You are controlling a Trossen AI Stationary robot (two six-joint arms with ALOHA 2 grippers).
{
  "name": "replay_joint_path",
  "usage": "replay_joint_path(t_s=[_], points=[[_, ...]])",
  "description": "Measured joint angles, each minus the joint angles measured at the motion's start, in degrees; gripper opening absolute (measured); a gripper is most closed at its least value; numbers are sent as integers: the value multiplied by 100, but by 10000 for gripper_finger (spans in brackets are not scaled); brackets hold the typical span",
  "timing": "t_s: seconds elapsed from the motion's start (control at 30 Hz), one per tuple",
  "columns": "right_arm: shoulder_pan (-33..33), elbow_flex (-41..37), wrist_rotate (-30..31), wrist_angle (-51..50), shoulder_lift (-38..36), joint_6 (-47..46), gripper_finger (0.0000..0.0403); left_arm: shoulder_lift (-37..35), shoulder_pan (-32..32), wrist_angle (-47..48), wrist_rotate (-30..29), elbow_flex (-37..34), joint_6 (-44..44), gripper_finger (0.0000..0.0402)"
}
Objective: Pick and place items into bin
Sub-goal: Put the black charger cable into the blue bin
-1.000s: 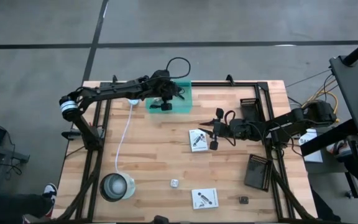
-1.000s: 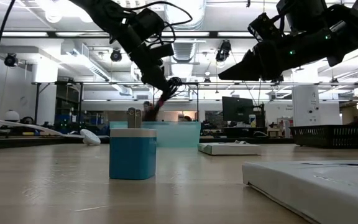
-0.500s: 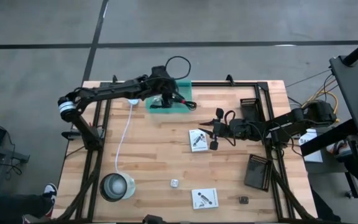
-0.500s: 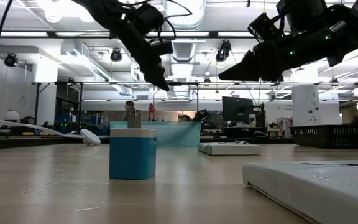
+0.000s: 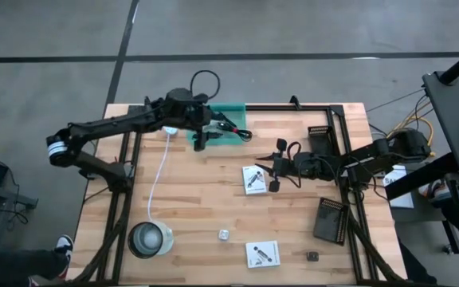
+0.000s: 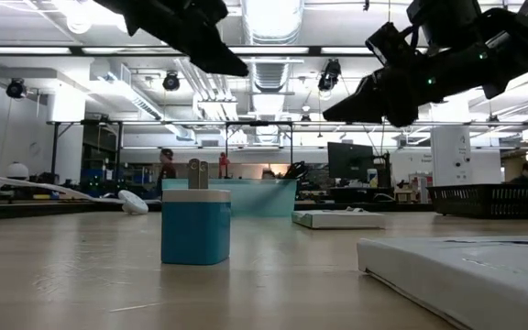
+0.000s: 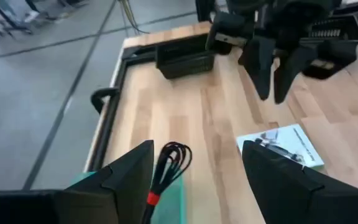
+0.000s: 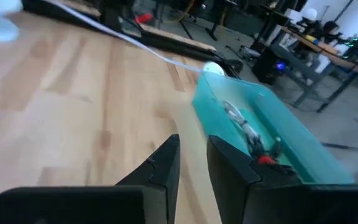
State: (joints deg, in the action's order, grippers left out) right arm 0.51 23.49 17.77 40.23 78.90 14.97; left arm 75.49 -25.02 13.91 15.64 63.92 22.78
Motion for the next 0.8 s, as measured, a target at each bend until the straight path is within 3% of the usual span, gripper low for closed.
replay_joint_path(t_s=[0.17, 0.43, 0.6, 0.8], points=[[-434, 23, 797, -60, 319, 54, 68, -385, 0, -34, -18, -242, -5, 228], [-1414, 539, -259, -56, 1245, -123, 58, -751, 0, -40, -117, -394, -15, 228], [-1607, 1037, -286, -525, 1777, 4, 18, -950, 0, 9, -135, -512, -86, 228], [-1642, 1482, -283, -1350, 1949, 4, 9, -1159, 0, 22, -138, -575, -294, 228]])
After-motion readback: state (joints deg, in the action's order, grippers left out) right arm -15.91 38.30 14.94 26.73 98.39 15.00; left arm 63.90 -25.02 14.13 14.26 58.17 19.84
